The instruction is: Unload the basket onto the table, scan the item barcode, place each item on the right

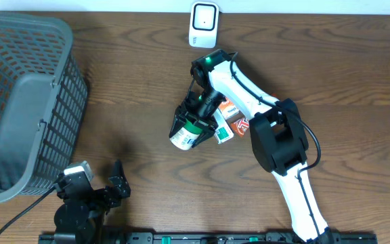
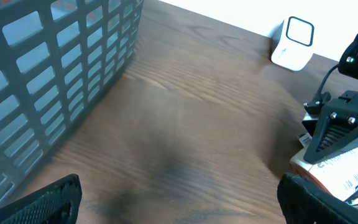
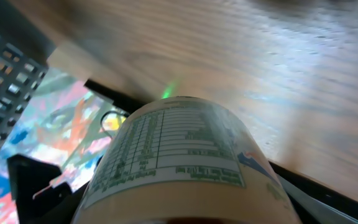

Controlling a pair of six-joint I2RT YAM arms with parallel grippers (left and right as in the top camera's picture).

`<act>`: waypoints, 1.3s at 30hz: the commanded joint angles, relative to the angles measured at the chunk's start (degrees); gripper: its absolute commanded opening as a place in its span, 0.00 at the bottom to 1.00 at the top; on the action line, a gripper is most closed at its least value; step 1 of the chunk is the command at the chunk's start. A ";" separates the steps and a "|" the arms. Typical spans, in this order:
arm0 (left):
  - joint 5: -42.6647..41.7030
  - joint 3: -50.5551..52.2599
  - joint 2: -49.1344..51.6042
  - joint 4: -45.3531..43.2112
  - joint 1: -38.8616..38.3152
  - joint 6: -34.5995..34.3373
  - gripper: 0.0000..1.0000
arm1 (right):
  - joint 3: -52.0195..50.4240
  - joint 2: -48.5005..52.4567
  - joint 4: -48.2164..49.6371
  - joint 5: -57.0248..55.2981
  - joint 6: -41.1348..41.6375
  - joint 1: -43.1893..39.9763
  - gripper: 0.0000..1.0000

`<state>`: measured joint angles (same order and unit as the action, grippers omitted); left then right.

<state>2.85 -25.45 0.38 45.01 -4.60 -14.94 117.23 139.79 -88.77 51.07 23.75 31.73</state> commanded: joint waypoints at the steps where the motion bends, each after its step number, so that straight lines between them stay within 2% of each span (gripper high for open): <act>1: -0.72 0.11 -0.04 -0.02 -0.20 0.94 0.98 | 1.09 0.02 0.50 4.33 -2.19 -0.17 0.52; 6: -0.72 0.11 -0.04 -0.02 -0.20 0.94 0.98 | 4.44 0.02 4.35 4.33 -1.49 0.26 0.48; 10: -0.72 0.11 -0.04 -0.02 -0.20 0.94 0.98 | 13.60 0.02 6.23 3.52 -1.49 0.17 0.49; 16: -0.72 0.11 -0.04 -0.02 -0.20 0.94 0.98 | 32.35 0.02 9.60 -12.44 -1.53 -0.68 0.68; 20: -0.72 0.11 -0.04 -0.02 -0.20 0.94 0.98 | 40.06 0.02 13.18 -21.75 -2.69 -1.77 0.72; 26: -0.72 0.11 -0.04 -0.02 -0.20 0.94 0.98 | 39.93 0.04 20.90 -35.93 -4.11 -3.23 0.73; 31: -0.72 0.11 -0.04 -0.02 -0.20 0.94 0.98 | 38.36 0.04 22.64 -35.69 -5.18 -3.48 0.70; 33: -0.72 0.11 -0.04 -0.02 -0.20 0.94 0.98 | 37.68 0.04 20.79 -36.20 -5.79 -2.40 0.74; 35: -0.72 0.11 -0.04 -0.02 -0.20 0.94 0.98 | 36.87 0.04 20.11 -37.57 -7.45 -1.36 0.83; 39: -0.72 0.11 -0.04 -0.02 -0.20 0.94 0.98 | 35.26 0.04 19.52 -41.94 -7.72 0.76 0.88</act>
<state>2.85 -25.45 0.38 45.01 -4.60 -14.92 153.53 140.20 -69.06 13.30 17.74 30.52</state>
